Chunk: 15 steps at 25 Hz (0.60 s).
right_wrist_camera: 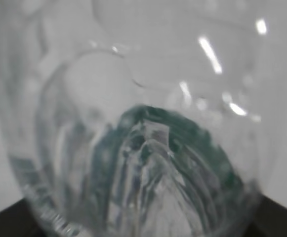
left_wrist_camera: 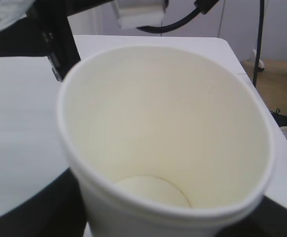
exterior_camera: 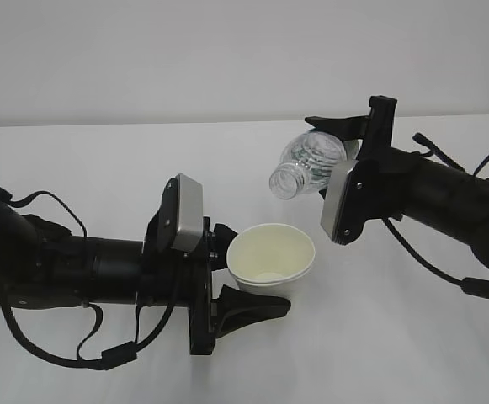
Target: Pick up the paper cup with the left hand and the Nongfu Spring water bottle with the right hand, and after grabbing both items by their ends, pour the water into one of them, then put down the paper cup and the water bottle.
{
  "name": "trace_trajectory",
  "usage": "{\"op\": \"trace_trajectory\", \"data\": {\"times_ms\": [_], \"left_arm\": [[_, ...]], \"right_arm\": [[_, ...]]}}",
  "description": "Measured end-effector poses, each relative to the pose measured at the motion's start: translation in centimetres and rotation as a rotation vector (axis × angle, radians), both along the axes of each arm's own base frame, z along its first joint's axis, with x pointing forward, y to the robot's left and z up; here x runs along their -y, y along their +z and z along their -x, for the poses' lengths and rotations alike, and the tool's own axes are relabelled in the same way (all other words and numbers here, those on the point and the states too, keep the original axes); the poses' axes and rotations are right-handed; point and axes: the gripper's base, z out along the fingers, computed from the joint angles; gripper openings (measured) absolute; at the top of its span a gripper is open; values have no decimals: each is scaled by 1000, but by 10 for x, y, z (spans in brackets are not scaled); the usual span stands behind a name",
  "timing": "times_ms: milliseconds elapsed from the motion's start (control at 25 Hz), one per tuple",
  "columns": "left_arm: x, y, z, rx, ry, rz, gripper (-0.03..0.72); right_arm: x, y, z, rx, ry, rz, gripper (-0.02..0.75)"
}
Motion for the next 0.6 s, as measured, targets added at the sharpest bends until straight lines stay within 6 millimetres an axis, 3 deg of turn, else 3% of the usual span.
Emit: {"op": "trace_trajectory", "data": {"times_ms": [600], "left_arm": [[0,0,0,0,0,0,480]], "right_arm": [[0,0,0,51,8,54,483]]}}
